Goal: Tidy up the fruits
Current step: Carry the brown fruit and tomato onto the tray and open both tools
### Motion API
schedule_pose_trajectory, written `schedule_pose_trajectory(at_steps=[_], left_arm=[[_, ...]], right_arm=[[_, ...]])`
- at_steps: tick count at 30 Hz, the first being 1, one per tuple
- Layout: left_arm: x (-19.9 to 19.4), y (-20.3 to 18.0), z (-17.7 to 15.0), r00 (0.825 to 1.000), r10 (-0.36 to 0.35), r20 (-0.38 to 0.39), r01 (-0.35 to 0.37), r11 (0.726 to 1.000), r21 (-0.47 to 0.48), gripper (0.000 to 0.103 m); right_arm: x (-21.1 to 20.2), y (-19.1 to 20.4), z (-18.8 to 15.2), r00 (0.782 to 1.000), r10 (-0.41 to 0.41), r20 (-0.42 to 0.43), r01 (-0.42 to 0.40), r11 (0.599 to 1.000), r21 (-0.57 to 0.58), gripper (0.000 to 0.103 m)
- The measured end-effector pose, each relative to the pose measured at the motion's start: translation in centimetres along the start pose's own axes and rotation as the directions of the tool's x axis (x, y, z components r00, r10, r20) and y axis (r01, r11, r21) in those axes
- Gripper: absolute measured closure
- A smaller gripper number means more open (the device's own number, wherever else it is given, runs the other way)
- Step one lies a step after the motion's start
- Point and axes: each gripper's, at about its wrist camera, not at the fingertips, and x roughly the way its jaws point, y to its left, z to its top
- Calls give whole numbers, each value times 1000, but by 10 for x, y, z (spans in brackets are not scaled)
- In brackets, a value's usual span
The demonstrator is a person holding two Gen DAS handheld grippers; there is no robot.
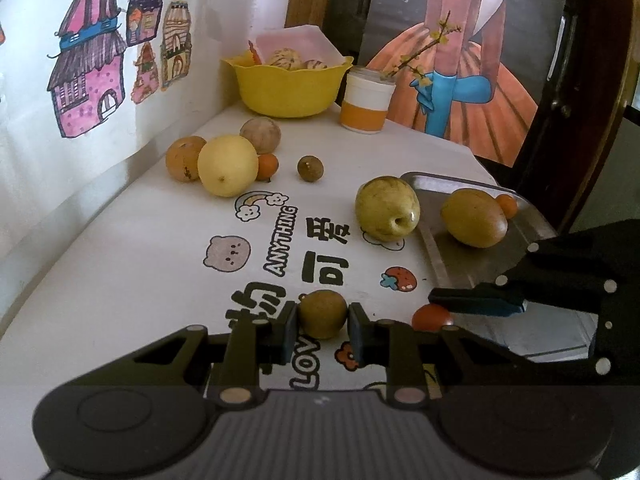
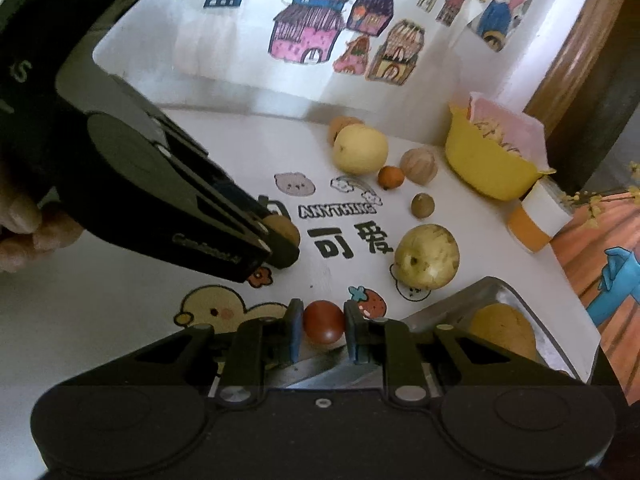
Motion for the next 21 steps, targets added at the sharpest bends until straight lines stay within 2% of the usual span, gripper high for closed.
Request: schedule_pose_trajectory(at_steps=[11, 21], left_arm=[[-9, -11, 0, 1000, 5, -8, -5, 1000, -4, 74], [-4, -58, 12, 999, -32, 3, 32, 999, 34, 74]], right_arm=[[-27, -8, -7, 997, -42, 70, 39, 998, 51, 80], [-55, -50, -44, 987, -145, 65, 135, 982, 132, 80]])
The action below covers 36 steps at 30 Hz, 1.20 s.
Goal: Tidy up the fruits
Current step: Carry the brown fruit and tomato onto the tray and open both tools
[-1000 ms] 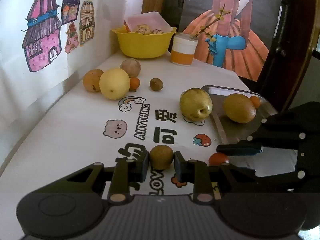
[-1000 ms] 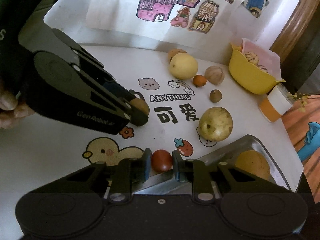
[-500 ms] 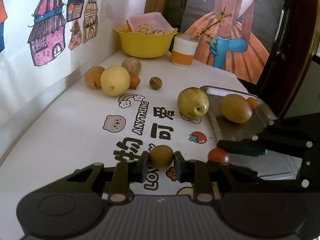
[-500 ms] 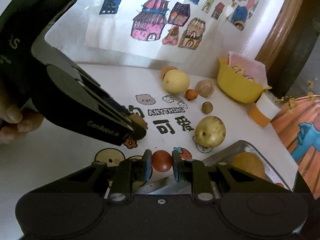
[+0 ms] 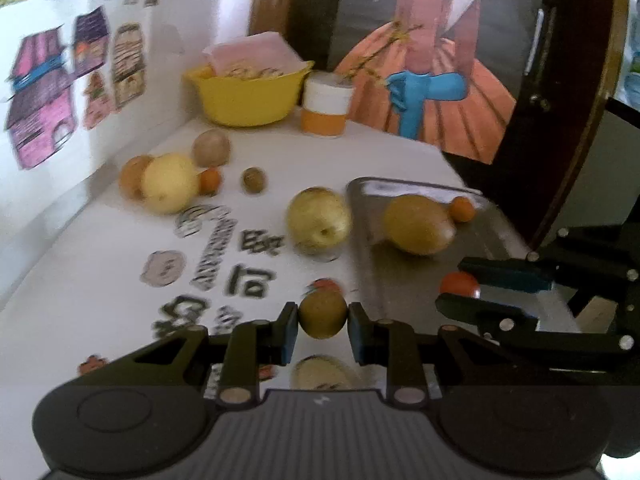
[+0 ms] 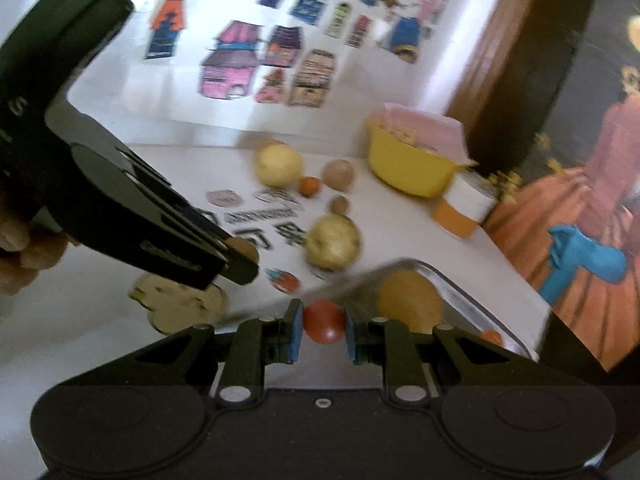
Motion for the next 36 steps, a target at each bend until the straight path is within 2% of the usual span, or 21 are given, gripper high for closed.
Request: schedule_pose_trajectory(at_steps=[8, 12, 18, 27, 36], left_arm=[[22, -49, 12, 997, -83, 9, 82, 995, 64, 74], [40, -60, 17, 996, -93, -7, 93, 993, 68, 74], [57, -66, 23, 997, -71, -19, 73, 994, 81, 74], [70, -62, 21, 997, -50, -53, 53, 996, 73, 74], [66, -57, 22, 998, -49, -49, 52, 997, 53, 72]], right_arm=[[2, -41, -34, 997, -75, -22, 77, 989, 123, 80], [8, -54, -43, 996, -89, -16, 90, 982, 168, 80], [25, -68, -49, 997, -76, -24, 79, 968, 237, 80], [35, -73, -47, 996, -72, -43, 80, 969, 234, 80], [36, -69, -45, 995, -80, -53, 90, 970, 225, 78]])
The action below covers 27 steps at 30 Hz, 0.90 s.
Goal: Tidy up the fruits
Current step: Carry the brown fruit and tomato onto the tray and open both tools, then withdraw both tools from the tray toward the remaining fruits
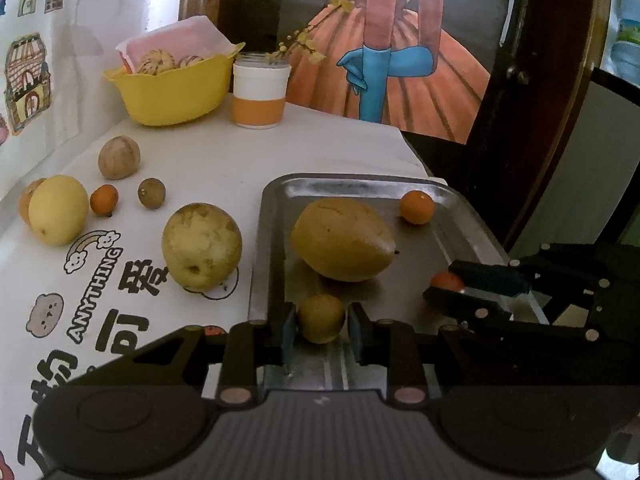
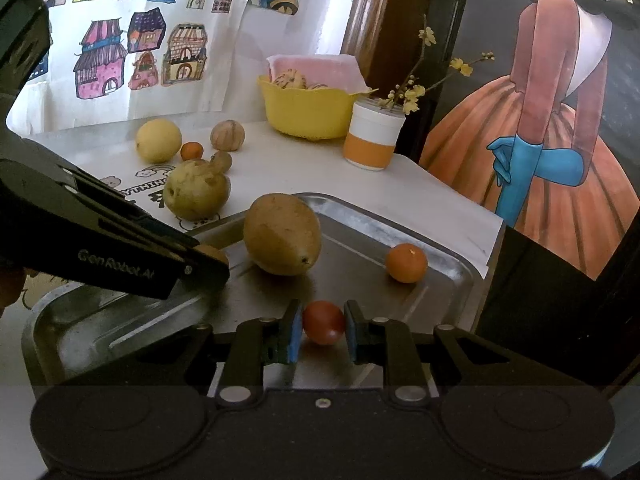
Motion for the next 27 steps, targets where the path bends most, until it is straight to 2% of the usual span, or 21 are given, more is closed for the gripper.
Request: schedule_pose_trajectory(at_steps=[2, 4, 7, 9, 13, 17, 22, 27], left_arm=[[-2, 1, 0, 1000, -6, -1, 6, 1000, -10, 69], [-7, 2, 0, 1000, -14, 5, 14, 1000, -22, 64], [-16, 3, 0, 1000, -17, 25, 18, 999, -35, 46], [-26, 3, 1, 998, -20, 51, 22, 999, -38, 42], [-49, 6, 1, 994, -16, 108, 22, 998, -54, 20], [-76, 9, -4, 987, 0, 159, 10, 998, -61, 5], [-110, 16, -17, 979, 21, 203, -9, 998, -63, 1], [-134, 22, -36, 977, 38, 211, -29, 998, -49, 1]], right_arm=[[-3, 1, 0, 1000, -10, 11, 10, 1000, 7, 75], [-9, 1, 1, 1000, -21, 21, 21, 1000, 11, 65], [-20, 2, 0, 999, -42, 29, 42, 999, 10, 57], [-30, 2, 1, 998, -58, 35, 58, 998, 15, 52], [-52, 3, 2, 995, -82, 58, 80, 996, 39, 33], [-77, 12, 3, 992, -93, 85, 88, 995, 56, 19], [-108, 28, 2, 990, -87, 115, 78, 994, 78, 4], [-130, 45, -3, 992, -64, 107, 51, 992, 117, 1]])
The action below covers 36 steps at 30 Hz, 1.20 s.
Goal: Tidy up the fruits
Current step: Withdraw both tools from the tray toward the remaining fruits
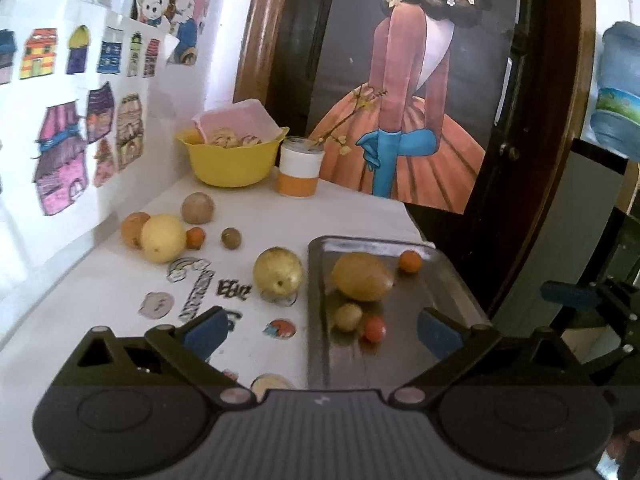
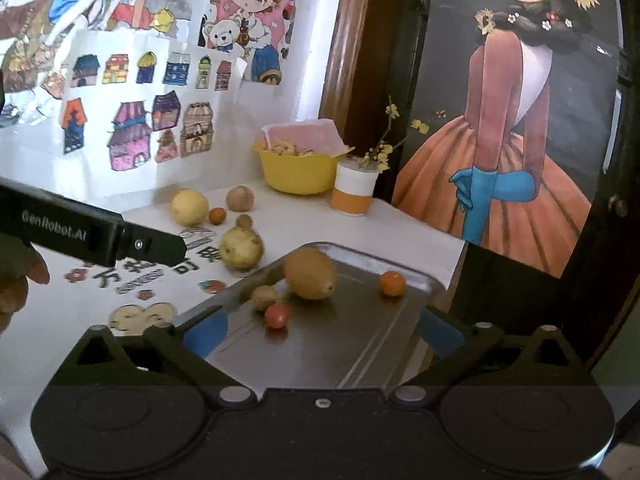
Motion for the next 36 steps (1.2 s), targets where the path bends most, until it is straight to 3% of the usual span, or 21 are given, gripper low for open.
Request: schedule_pose_trajectory(at_steps=[8, 19, 28, 36], left_arm=[[-38, 17, -31, 999, 20, -37, -19, 1000, 24, 1], [-67, 49, -60, 984, 102, -147, -93, 993, 68, 1], [-83, 81, -50, 972, 184, -143, -175, 982, 75, 1], [-71, 106, -32, 962, 231, -146, -227, 973, 45, 1]], right_arm=[[-27, 36, -18, 994, 70, -88, -66, 997, 40, 1], [-29, 85, -36, 961, 184, -207, -165, 981, 105, 1], [-11, 110, -12, 945, 250, -211, -241, 968, 70, 1], [19, 119, 27, 939, 300, -167, -304, 953, 2, 1]])
